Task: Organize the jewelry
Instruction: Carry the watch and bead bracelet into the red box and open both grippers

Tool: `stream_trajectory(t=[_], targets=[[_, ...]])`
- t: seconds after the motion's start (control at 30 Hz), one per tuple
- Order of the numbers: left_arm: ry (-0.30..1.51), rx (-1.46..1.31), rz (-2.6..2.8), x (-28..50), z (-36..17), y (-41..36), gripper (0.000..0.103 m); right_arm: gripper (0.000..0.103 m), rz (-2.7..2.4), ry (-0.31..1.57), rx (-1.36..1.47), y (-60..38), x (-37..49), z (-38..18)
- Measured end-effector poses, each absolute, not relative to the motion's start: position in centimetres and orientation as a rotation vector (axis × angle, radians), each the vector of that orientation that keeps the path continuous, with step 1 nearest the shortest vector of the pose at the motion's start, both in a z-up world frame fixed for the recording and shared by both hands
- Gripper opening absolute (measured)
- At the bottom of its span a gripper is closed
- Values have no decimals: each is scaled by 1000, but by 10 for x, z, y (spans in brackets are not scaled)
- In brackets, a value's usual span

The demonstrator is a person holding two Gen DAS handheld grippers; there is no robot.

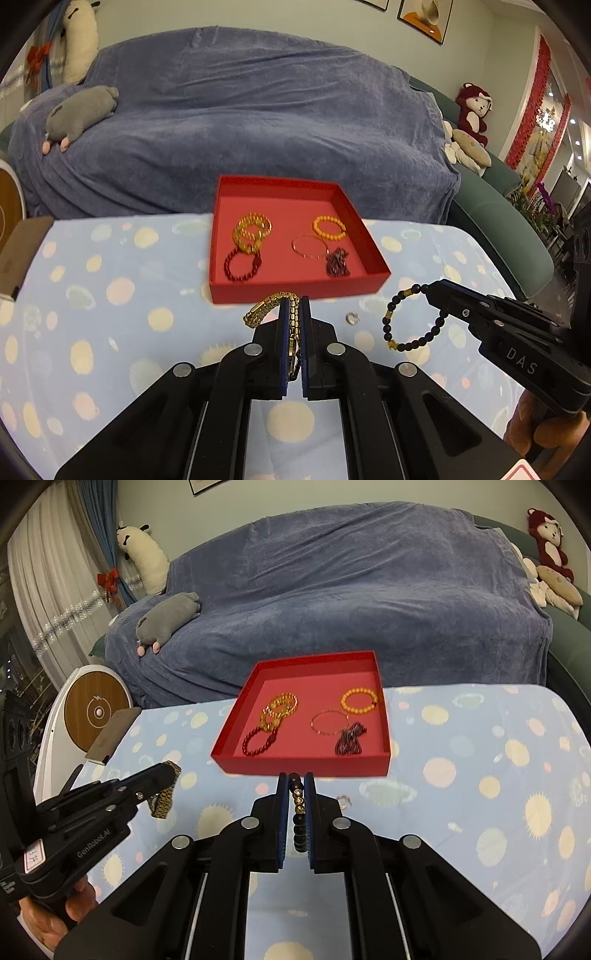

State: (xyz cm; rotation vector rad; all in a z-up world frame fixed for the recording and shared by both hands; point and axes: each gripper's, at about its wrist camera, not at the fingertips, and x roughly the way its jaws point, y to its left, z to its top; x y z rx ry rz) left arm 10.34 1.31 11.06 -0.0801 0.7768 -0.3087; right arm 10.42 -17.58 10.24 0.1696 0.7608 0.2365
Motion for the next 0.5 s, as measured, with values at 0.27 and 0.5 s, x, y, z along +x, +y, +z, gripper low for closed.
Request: stream_trajectory(t=[0.27, 0.5], targets=[[682, -29, -294, 183, 153, 9, 3, 8, 235, 713, 168, -181, 199, 141], [740, -26, -240, 273, 119, -5, 3, 8, 223, 781, 220, -178, 285, 109]])
